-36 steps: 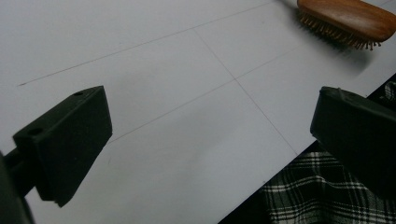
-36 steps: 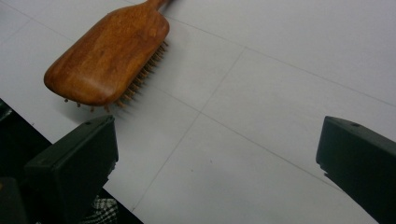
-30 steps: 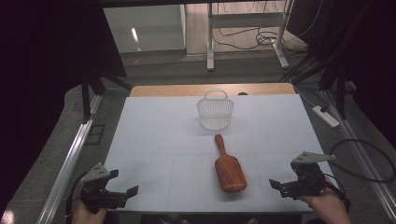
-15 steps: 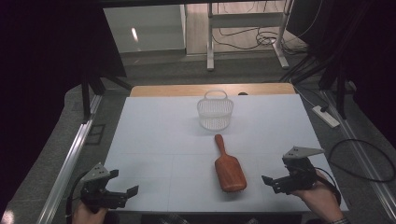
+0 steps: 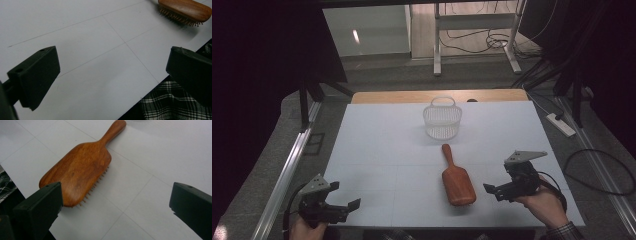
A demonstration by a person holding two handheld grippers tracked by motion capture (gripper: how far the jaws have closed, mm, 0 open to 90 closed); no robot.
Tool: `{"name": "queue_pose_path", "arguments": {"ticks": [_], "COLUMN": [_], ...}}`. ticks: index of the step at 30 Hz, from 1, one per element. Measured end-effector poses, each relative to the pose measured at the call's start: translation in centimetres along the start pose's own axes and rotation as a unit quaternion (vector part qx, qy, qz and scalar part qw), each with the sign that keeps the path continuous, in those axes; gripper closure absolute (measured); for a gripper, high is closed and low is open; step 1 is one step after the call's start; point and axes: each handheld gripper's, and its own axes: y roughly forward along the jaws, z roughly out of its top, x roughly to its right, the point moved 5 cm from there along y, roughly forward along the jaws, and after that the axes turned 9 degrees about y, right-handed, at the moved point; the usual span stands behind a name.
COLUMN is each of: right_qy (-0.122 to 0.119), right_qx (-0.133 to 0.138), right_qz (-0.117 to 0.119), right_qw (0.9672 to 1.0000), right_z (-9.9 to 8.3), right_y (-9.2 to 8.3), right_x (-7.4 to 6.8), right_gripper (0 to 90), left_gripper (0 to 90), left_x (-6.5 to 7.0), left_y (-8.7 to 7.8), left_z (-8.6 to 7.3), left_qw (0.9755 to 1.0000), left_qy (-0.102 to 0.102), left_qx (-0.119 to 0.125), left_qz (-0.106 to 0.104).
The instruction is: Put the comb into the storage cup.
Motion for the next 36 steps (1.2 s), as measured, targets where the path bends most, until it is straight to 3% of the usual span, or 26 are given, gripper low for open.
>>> {"name": "queue_pose_path", "arguments": {"ticks": [6,30,36], "right_qy": [-0.011,-0.042,-0.049], "right_qx": [0.001,-0.038,-0.050], "right_qz": [0.008,0.022,0.017], "right_qw": [0.9999,0.9981,0.9974], "right_z": [0.9,3.5,4.2], "right_y": [1.0,4.9,6.0], "right_x": [-0.4,-1.9,-2.2], "right_gripper": [0.0,0.0,0.0], "left_gripper": [0.0,0.1,0.1], "left_x": [0.0,-0.1,-0.1], "left_y": [0.0,0.0,0.0], "left_z": [0.0,0.0,0.0], "left_qw": [1.0000,1.0000,1.0000], "left_qy": [-0.001,-0.002,-0.002], "left_qx": [0.000,0.000,0.001], "left_qz": [-0.001,-0.003,-0.003]}}
